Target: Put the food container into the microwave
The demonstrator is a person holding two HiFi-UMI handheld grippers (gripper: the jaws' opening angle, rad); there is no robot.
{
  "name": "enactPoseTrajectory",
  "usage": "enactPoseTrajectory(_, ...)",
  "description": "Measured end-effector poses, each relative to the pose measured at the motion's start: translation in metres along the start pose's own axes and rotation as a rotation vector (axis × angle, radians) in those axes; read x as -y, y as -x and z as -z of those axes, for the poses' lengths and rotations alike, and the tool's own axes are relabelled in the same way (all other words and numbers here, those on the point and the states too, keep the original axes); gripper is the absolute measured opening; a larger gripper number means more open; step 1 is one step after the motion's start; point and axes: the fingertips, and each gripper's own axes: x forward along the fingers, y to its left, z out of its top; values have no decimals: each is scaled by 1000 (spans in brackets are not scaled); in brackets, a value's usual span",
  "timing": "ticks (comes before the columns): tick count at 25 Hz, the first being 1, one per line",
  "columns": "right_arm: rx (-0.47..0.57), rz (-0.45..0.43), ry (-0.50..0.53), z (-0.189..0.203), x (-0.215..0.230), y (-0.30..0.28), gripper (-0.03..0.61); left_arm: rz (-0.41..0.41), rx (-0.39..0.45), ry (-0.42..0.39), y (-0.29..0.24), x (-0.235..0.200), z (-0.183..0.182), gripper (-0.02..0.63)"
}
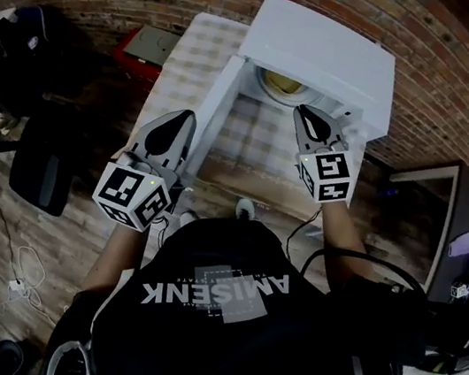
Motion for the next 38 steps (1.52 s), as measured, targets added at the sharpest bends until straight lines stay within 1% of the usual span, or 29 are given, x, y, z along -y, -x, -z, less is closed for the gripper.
enactPoseTrajectory(4,42,60,-25,-26,17,36,54,29,5,-4,-8,-2,-8,11)
enactPoseTrajectory(8,78,116,-27,-48,29,71,54,43,21,-14,-14,-2,-18,11)
enactPoseTrajectory(13,115,209,-36,-70,47,114,54,73,32,-40,-25,3,-29,11)
enactPoseTrajectory(17,146,271,-35,-84,59,139,54,80,38,-46,-31,6,-38,11)
enactPoseTrajectory(22,175,349,-67,-88,77,161,52,102,63,-78,-39,10,-49,11)
enactPoseTrajectory(25,190,393,-106,-87,90,174,52,100,54,-93,-43,11,-50,11)
enactPoseTrajectory(28,194,428,-121,-84,102,183,51,90,40,-91,-48,10,-50,11)
enactPoseTrajectory(30,189,445,-138,-79,111,186,49,88,45,-72,-50,8,-52,11)
enactPoseTrajectory(33,182,465,-156,-74,118,193,48,91,57,-21,-51,7,-56,11)
enactPoseTrajectory(36,197,465,-154,-82,117,198,44,98,45,-25,-53,8,-57,11)
enactPoseTrajectory(38,211,456,-154,-90,114,199,44,106,33,-45,-54,9,-56,11)
